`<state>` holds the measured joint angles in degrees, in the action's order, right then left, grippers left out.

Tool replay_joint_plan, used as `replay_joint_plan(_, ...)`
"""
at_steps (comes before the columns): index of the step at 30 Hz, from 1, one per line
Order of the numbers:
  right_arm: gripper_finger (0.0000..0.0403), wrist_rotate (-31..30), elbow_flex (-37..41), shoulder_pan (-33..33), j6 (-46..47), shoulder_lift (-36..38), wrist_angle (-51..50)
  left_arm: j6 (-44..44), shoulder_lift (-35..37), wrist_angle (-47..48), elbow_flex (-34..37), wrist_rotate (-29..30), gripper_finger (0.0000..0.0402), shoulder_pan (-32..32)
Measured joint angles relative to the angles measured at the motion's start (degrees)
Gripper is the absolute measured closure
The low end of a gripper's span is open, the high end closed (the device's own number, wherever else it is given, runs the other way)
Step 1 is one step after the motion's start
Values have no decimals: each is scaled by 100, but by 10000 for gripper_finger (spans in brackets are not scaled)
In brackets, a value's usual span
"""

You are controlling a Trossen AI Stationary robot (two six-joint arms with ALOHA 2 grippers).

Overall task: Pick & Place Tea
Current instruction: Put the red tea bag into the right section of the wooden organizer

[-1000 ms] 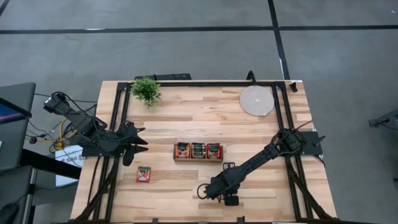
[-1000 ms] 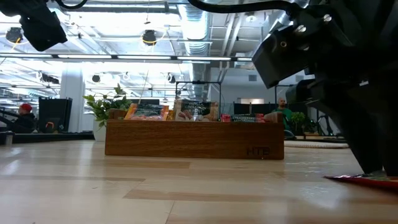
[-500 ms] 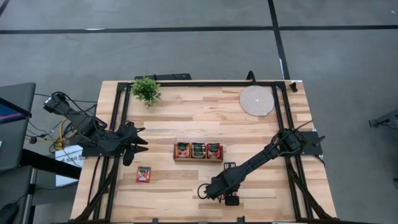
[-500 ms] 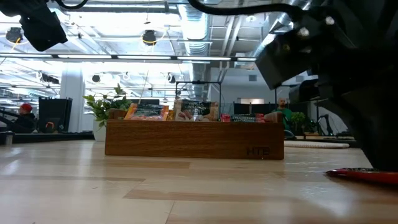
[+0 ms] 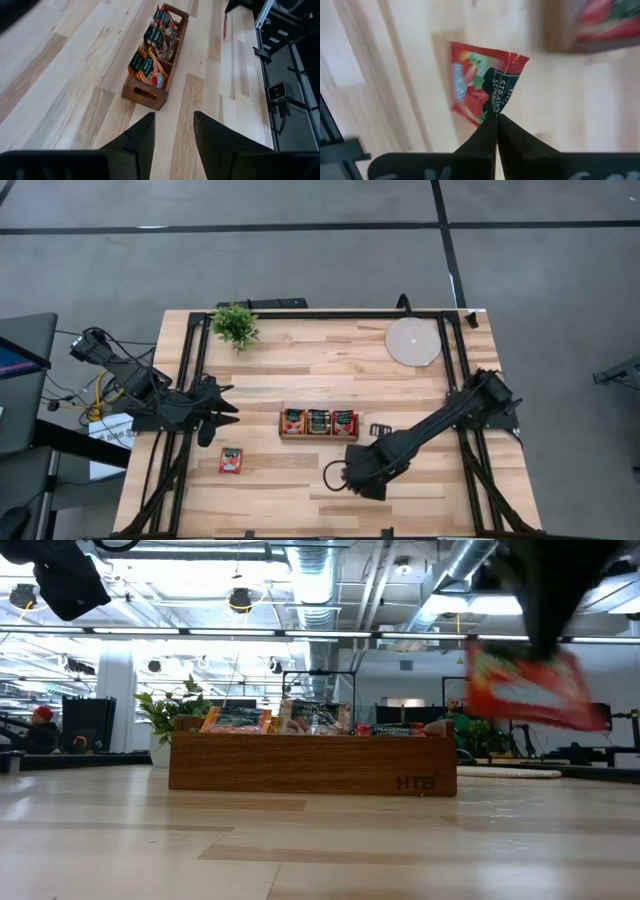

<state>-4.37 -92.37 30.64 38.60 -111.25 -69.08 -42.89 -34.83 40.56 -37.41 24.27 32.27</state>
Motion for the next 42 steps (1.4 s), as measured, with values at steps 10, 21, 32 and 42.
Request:
replay_joint_plan(10,403,-1436,-1136,-645,-977,-177,-866,0,-2,-16,0,0,276,-2)
replay_joint_plan(21,403,-1518,-1157,-1318,-2248,-167,-1060,0,-2,-44,0,0,276,-2)
replay_joint_plan(32,403,-1476,-1152,-1317,-2604,-365,-1060,0,-2,-44,0,1,276,-2)
replay_joint_plan(42,403,-1522,-1227,-1317,-2854,-821,-1276,-2,-40,-139,2,0,276,-2)
